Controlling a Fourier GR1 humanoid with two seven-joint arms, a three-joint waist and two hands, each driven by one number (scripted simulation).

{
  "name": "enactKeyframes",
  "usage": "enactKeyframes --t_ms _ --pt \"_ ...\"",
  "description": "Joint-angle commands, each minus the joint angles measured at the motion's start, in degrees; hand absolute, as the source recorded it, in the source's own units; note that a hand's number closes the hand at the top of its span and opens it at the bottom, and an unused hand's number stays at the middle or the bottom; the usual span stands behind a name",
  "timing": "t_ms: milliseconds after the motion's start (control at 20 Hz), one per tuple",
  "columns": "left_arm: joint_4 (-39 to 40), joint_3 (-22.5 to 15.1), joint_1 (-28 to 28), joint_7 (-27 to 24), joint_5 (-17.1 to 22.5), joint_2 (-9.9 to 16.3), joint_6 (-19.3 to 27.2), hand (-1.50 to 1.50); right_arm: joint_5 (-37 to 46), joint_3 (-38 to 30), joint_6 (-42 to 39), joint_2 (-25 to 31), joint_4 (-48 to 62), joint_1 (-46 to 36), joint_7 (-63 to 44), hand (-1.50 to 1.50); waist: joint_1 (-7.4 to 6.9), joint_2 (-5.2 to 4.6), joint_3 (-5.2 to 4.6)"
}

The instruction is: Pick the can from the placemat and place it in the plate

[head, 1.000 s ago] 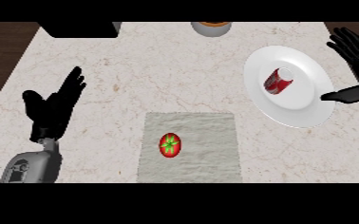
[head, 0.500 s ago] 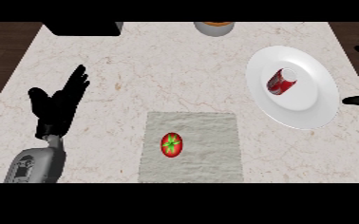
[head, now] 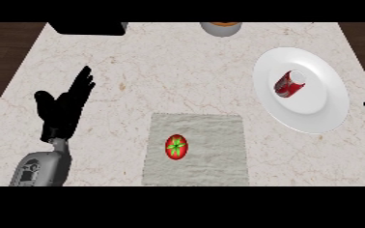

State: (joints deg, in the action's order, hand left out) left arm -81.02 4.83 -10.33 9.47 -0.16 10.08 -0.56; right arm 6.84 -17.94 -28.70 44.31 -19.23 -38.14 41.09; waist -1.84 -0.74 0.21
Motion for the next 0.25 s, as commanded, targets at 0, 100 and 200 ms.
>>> enactKeyframes --t_ms 0,100,200 --pt "-1.9 -0.75 -0.37 2.25 -0.03 0.38 -0.8 0.0 1.76 1.6 -5.38 0.29 1.6 -0.32 6.76 -1.5 -0.04 0.1 0.0" --pt "0.52 0.76 -1.49 0.54 1.08 1.05 -1.62 0.0 1.63 0.84 -4.17 1.25 3.82 2.09 10.05 -1.5 -0.45 -0.38 0.12" --pt "0.39 0.54 -0.33 -1.15 0.98 0.41 -1.54 0.0 1.86 1.21 -6.68 4.05 4.07 1.31 9.32 -1.5 -0.38 -0.25 0.09"
